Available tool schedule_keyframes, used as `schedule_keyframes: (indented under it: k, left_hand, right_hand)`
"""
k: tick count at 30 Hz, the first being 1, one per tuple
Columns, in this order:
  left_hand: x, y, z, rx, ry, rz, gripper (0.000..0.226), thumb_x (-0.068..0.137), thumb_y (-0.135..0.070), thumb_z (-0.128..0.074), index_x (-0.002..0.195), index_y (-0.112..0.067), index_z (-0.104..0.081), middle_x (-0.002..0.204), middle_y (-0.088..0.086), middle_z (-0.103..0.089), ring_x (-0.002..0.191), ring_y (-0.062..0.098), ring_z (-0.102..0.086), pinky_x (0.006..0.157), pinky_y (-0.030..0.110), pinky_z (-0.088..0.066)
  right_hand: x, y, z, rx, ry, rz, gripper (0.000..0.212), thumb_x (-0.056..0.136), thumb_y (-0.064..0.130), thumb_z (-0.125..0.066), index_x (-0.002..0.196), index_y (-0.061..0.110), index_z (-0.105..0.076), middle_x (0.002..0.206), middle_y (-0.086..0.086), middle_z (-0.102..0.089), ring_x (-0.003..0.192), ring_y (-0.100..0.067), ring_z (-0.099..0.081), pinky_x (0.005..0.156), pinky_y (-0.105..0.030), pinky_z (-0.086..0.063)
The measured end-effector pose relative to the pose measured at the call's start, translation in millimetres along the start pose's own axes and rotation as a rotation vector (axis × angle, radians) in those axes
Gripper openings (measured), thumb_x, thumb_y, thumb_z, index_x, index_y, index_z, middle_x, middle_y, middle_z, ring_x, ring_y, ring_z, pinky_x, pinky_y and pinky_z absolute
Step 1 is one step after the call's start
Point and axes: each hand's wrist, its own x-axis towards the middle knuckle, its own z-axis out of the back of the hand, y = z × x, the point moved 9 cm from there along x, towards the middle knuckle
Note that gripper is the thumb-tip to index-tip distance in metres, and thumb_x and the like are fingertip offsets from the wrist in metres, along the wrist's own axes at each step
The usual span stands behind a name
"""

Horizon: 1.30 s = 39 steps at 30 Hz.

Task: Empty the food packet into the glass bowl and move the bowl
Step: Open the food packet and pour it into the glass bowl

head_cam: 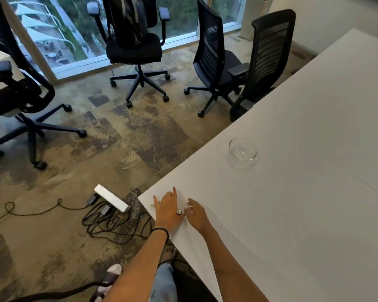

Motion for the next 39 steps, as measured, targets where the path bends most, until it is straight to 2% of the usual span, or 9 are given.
schedule_keyframes:
  k: [2, 6, 13, 18, 24, 27, 29, 35, 39]
  left_hand:
    - [5, -3, 2, 0.025, 0.027, -0.011, 0.089, 0.082, -0.044, -0.056, 0.147, -0.009, -0.007, 0.137, 0.009, -0.039, 0.131, 0.026, -0.036, 0.115, 0.059, -0.007]
    - [8, -4, 2, 0.03, 0.089, -0.038, 0.081, 0.083, -0.038, -0.058, 0.145, -0.008, -0.015, 0.139, 0.01, -0.037, 0.132, 0.027, -0.034, 0.116, 0.058, -0.008]
    - [8, -13, 15, -0.164, 0.08, -0.106, 0.074, 0.085, -0.031, -0.058, 0.146, -0.012, -0.02, 0.139, 0.009, -0.038, 0.133, 0.026, -0.033, 0.119, 0.048, -0.008]
    - [11, -24, 25, -0.277, 0.053, -0.131, 0.076, 0.083, -0.031, -0.063, 0.145, -0.015, -0.021, 0.134, 0.007, -0.042, 0.128, 0.026, -0.038, 0.118, 0.045, -0.019]
    - [9, -49, 41, -0.4, 0.054, -0.218, 0.076, 0.083, -0.028, -0.065, 0.145, -0.018, -0.022, 0.124, 0.007, -0.048, 0.114, 0.024, -0.046, 0.104, 0.036, -0.039]
    - [8, -60, 47, -0.42, 0.068, -0.266, 0.074, 0.083, -0.027, -0.066, 0.145, -0.019, -0.024, 0.122, 0.006, -0.05, 0.113, 0.023, -0.048, 0.102, 0.034, -0.042]
    - [9, -66, 51, -0.419, 0.059, -0.294, 0.073, 0.084, -0.028, -0.065, 0.144, -0.02, -0.026, 0.122, 0.005, -0.052, 0.112, 0.022, -0.049, 0.102, 0.034, -0.043]
    - [6, -75, 52, -0.467, 0.101, -0.33, 0.069, 0.086, -0.026, -0.062, 0.144, -0.023, -0.025, 0.131, 0.004, -0.049, 0.116, 0.021, -0.05, 0.099, 0.026, -0.039]
    - [2, -78, 50, -0.534, 0.132, -0.32, 0.068, 0.089, -0.023, -0.058, 0.145, -0.031, -0.02, 0.134, -0.001, -0.046, 0.115, 0.014, -0.048, 0.101, 0.024, -0.037]
  right_hand:
    - [2, -4, 2, 0.022, -0.017, -0.047, 0.045, 0.095, 0.016, -0.041, 0.138, 0.005, -0.036, 0.145, -0.015, -0.042, 0.131, -0.027, -0.044, 0.11, -0.032, -0.032]
    - [5, -9, 2, 0.016, -0.023, -0.087, 0.043, 0.095, 0.018, -0.041, 0.136, 0.005, -0.04, 0.144, -0.014, -0.044, 0.13, -0.027, -0.045, 0.109, -0.031, -0.034]
    - [5, 1, 14, 0.118, -0.066, -0.058, 0.04, 0.095, 0.015, -0.044, 0.134, 0.008, -0.042, 0.136, -0.017, -0.051, 0.121, -0.028, -0.053, 0.103, -0.031, -0.04]
    - [4, 10, 30, 0.149, -0.199, -0.004, 0.028, 0.094, 0.014, -0.043, 0.118, 0.005, -0.055, 0.12, -0.016, -0.063, 0.1, -0.022, -0.06, 0.083, -0.021, -0.043]
    - [3, 4, 62, 0.192, -0.353, -0.006, 0.021, 0.09, 0.012, -0.049, 0.092, -0.002, -0.065, 0.086, -0.012, -0.066, 0.081, -0.021, -0.059, 0.07, -0.023, -0.046]
    - [0, 4, 72, 0.243, -0.394, 0.0, 0.027, 0.089, 0.022, -0.054, 0.084, 0.0, -0.068, 0.076, -0.01, -0.067, 0.076, -0.027, -0.065, 0.073, -0.038, -0.054]
    - [-1, 3, 77, 0.243, -0.415, -0.002, 0.03, 0.088, 0.026, -0.055, 0.083, 0.0, -0.069, 0.078, -0.014, -0.071, 0.077, -0.028, -0.068, 0.075, -0.041, -0.056]
    - [-4, 1, 90, 0.237, -0.422, -0.008, 0.02, 0.084, 0.011, -0.055, 0.074, -0.001, -0.068, 0.081, -0.025, -0.072, 0.074, -0.034, -0.069, 0.067, -0.031, -0.053]
    - [-5, -2, 90, 0.255, -0.418, -0.019, 0.025, 0.087, 0.018, -0.055, 0.072, 0.002, -0.065, 0.077, -0.021, -0.071, 0.076, -0.035, -0.07, 0.069, -0.033, -0.055]
